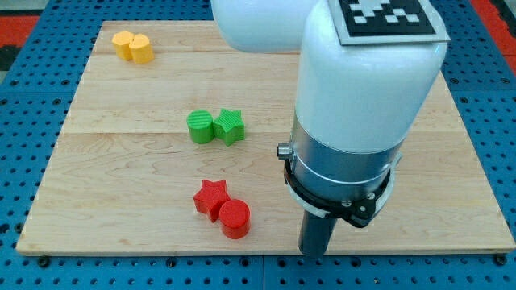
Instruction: Push the blue blocks towards the center right
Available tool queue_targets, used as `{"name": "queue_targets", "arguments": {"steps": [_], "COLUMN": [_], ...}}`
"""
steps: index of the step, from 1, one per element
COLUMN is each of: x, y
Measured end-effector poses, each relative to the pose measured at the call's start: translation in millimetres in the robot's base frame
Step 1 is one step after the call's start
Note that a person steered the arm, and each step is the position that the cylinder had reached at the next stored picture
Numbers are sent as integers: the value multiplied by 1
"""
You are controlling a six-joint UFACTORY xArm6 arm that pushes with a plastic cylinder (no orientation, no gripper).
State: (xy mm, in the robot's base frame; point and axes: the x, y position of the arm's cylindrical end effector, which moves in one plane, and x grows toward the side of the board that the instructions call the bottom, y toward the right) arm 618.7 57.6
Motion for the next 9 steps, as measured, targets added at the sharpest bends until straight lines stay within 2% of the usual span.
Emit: {"name": "queue_targets", "arguments": {"steps": [1, 3, 5, 6, 7, 8, 9], "x": [-10, -91, -148, -171, -182, -201, -207], "y": [1, 10, 71, 60, 26, 63, 69]}}
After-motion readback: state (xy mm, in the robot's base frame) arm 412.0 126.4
